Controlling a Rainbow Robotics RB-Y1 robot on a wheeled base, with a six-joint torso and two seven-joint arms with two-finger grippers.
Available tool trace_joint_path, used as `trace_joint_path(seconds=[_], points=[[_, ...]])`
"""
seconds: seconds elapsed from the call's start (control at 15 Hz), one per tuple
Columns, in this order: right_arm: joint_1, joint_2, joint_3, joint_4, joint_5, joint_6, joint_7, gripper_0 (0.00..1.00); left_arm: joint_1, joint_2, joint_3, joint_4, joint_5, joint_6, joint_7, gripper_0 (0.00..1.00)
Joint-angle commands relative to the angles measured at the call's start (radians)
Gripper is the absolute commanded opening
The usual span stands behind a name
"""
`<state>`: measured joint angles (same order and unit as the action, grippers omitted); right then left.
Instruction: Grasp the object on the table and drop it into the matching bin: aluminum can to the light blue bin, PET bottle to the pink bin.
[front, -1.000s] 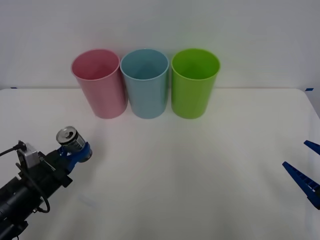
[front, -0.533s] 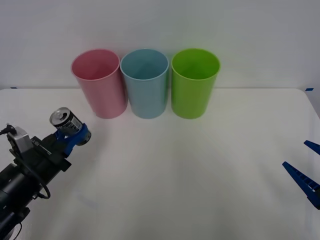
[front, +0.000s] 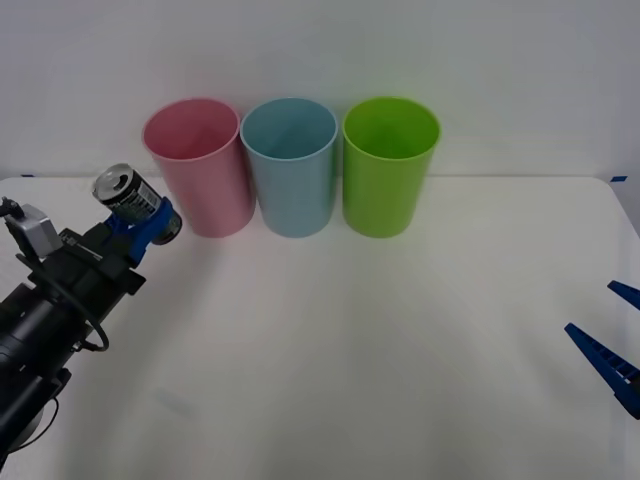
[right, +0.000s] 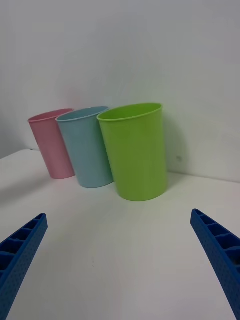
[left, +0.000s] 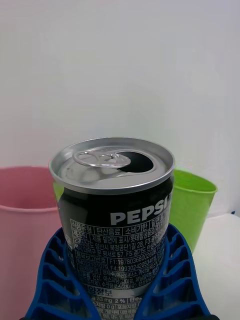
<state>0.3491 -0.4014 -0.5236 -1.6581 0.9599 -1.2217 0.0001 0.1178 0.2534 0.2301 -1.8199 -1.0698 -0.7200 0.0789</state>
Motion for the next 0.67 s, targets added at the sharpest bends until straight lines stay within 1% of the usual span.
trace_joint_path(seconds=[0.07,0.2,0.4,0.67], points=[[0.0,0.0,0.0,0.0,0.0,0.0,0.0,1.0,-0.04,0.0,0.009,-0.029,-0.041,0.019,0.091,0.0],[0.0,0.0,0.0,0.0,0.0,0.0,0.0,1.0,-0.06,0.0,0.009,-0.055,-0.067,0.036,0.147,0.0],[0.0,0.0,0.0,0.0,0.0,0.0,0.0,1.0,-0.109,-0.002,0.008,-0.059,-0.119,0.067,0.162,0.0],[0.0,0.0,0.0,0.0,0.0,0.0,0.0,1.0,-0.17,0.0,-0.048,-0.058,-0.19,0.152,0.174,0.0]])
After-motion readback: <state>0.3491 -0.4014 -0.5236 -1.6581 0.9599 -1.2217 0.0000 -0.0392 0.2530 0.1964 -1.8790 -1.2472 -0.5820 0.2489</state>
